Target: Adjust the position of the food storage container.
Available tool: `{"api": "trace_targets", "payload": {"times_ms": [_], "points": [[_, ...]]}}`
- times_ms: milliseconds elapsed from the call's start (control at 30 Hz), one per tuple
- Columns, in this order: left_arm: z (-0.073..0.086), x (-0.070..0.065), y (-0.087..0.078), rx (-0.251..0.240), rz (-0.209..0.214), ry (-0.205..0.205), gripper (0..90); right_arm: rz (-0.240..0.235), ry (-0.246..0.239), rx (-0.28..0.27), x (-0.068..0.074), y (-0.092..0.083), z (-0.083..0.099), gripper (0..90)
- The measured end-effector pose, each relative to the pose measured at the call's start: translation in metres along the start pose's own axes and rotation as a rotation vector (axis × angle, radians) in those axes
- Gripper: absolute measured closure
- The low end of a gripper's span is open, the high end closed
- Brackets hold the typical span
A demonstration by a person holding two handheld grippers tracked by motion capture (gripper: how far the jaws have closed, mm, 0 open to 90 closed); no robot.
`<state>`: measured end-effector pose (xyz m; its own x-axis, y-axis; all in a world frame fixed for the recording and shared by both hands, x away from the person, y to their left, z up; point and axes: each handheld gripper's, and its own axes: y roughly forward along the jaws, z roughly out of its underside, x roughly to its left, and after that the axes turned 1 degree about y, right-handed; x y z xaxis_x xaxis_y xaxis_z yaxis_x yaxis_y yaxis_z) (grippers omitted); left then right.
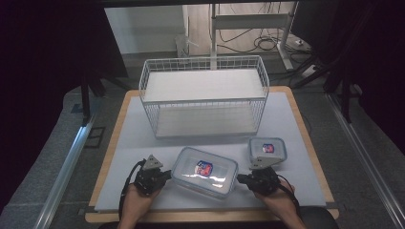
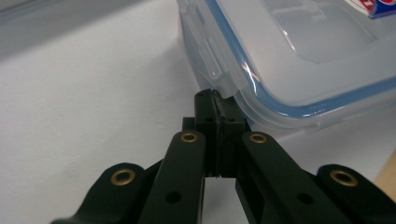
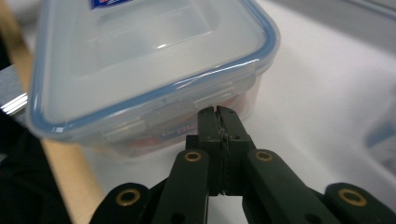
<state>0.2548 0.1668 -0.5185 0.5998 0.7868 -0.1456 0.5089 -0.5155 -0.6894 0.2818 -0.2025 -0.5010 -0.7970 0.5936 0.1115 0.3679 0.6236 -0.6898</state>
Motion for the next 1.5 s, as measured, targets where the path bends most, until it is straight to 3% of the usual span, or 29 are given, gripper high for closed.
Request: {"api": "trace_targets", "payload": {"times_ms": [333,633,833,900,1000,1067,1200,1233,1367,1500], "points": [[-0.003,-0.014,0.004,0.020,0.023,0.033,90.0,0.082,0.042,-0.012,-0.016,0.003,-0.004,89.8],[-0.001,-0.021,0.002,0.026,0.021,0.032,90.0,0.081,0.061,-0.024,-0.022,0.006,-0.006,89.9],[-0.001,-0.020,0.000,0.033,0.059,0.041,89.9,0.075,0.058,-0.027,-0.025,0.005,-0.005,89.5],[0.000,-0.017,-0.003,0.026,0.051,0.035,85.7,0.069,0.053,-0.031,-0.027,0.004,-0.005,88.4],[0.002,-0.012,-0.009,-0.004,-0.018,0.033,75.3,0.058,0.055,-0.049,-0.028,-0.003,-0.004,84.6],[0.004,-0.006,-0.014,-0.026,-0.022,0.018,67.6,0.045,0.047,-0.050,-0.031,-0.007,-0.002,80.2],[0.009,-0.001,-0.016,-0.025,-0.061,0.047,51.3,0.047,0.040,-0.041,-0.037,-0.013,0.003,73.8],[0.012,0.001,-0.015,-0.026,-0.092,0.073,46.7,0.046,0.039,-0.043,-0.040,-0.018,0.006,68.0],[0.013,0.002,-0.014,-0.038,-0.105,0.088,33.2,0.068,0.011,-0.039,-0.043,-0.027,0.010,56.1],[0.014,0.003,-0.012,-0.034,-0.094,0.082,22.7,0.057,0.003,-0.024,-0.046,-0.028,0.013,45.8]]}}
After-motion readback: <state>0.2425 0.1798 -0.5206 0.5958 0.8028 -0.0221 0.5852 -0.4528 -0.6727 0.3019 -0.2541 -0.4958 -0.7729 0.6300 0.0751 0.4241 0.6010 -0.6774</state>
